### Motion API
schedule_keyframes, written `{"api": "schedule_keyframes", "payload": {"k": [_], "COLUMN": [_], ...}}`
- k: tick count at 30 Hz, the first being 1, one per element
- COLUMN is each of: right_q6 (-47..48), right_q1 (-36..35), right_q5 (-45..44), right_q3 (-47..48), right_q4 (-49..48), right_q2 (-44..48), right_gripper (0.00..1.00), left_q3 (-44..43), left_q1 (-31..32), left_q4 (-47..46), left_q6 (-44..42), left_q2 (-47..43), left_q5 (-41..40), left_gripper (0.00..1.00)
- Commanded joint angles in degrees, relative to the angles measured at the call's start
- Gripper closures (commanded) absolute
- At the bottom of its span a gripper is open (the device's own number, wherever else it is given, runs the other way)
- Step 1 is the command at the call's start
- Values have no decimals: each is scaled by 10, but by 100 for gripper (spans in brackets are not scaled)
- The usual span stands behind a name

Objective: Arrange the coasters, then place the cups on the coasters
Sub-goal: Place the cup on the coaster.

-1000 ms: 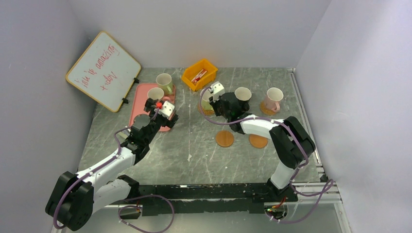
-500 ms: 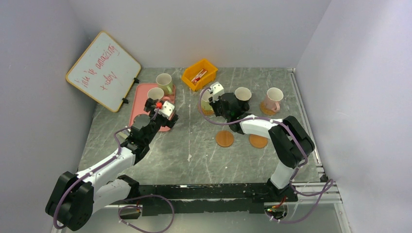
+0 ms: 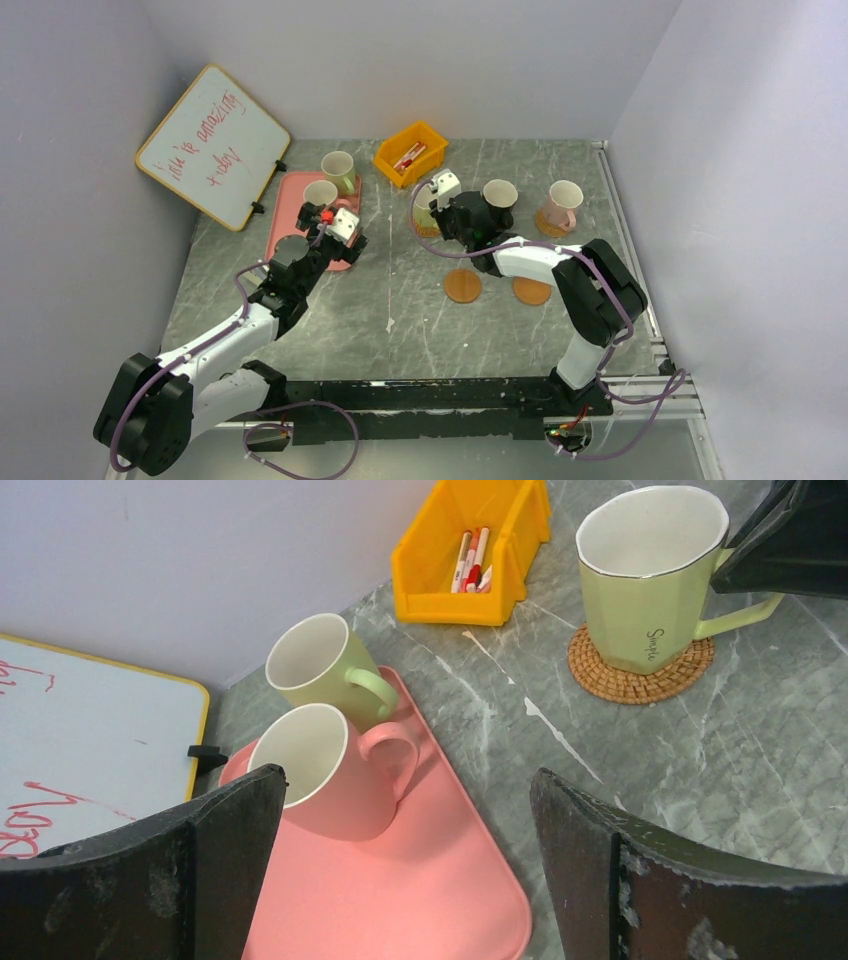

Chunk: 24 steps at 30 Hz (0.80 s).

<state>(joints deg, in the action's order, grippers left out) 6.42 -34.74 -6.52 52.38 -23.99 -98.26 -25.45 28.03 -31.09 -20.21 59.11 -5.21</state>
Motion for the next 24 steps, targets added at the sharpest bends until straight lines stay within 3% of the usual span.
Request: {"api": "schedule_keyframes", "payload": {"k": [1,24], "right_q6": [-2,-4], "right_q1": [-3,-2], "right_q5": [-9,1], "right_q3": [31,37], "right_q4": [-64,-51], "right_q2": [8,8], "right_gripper": [100,86], "left_q3": [4,4], "left_q1": [-3,-3], "left_q4": [-33,-34], "left_q6": [-1,-2], "left_q2": [0,2], "left_q5": [10,11], "left_gripper": [3,3]}}
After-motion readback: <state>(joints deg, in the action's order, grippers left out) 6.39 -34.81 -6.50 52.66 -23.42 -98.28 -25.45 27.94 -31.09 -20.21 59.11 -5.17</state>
